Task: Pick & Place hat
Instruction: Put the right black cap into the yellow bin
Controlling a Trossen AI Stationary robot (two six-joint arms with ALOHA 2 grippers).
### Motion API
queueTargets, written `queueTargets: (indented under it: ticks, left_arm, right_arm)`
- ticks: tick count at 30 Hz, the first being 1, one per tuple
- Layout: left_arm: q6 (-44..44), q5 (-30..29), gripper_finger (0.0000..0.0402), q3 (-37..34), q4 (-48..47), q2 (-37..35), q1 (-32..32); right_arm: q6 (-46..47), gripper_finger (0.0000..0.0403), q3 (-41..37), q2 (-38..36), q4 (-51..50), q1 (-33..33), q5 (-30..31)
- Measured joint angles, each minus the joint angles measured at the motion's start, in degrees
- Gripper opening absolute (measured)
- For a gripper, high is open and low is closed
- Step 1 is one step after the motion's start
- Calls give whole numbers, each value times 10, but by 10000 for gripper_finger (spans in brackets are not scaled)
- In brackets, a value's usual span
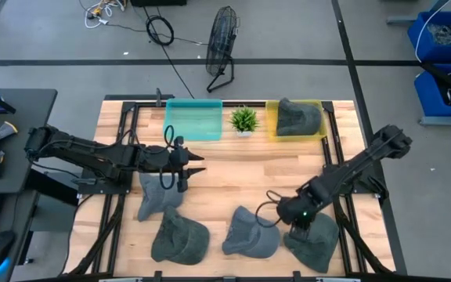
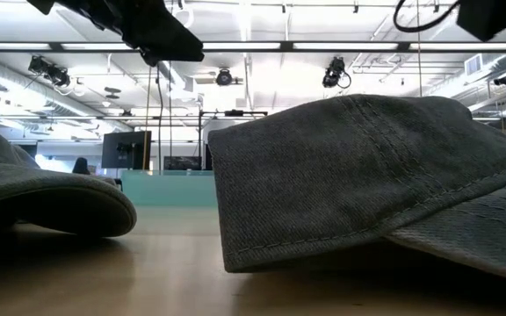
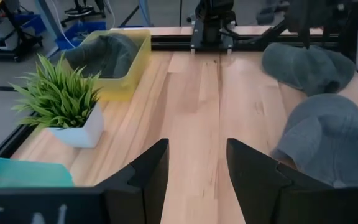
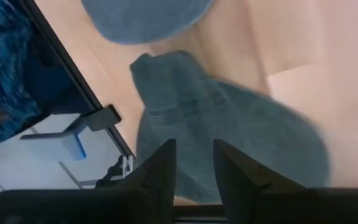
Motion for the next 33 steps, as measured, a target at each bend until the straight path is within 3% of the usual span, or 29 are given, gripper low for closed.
queueTargets:
  ticks: [5, 10, 13, 17, 29, 33]
  left_arm:
    - [0, 0, 165, 0, 1, 0, 0]
    - [0, 0, 165, 0, 8, 0, 1]
    - [-6, 0, 165, 0, 8, 0, 1]
    - [-29, 0, 165, 0, 9, 0, 1]
    - [-78, 0, 165, 0, 10, 0, 1]
    - [-83, 0, 165, 0, 10, 0, 1]
  right_arm:
    - [70, 109, 0, 26, 51, 31, 0]
    - [75, 109, 0, 30, 37, 54, 8]
    - [85, 109, 0, 30, 23, 62, 44]
    - [78, 115, 0, 32, 22, 82, 83]
    - [24, 172, 0, 72, 32, 113, 99]
    - [17, 171, 0, 107, 8, 112, 168]
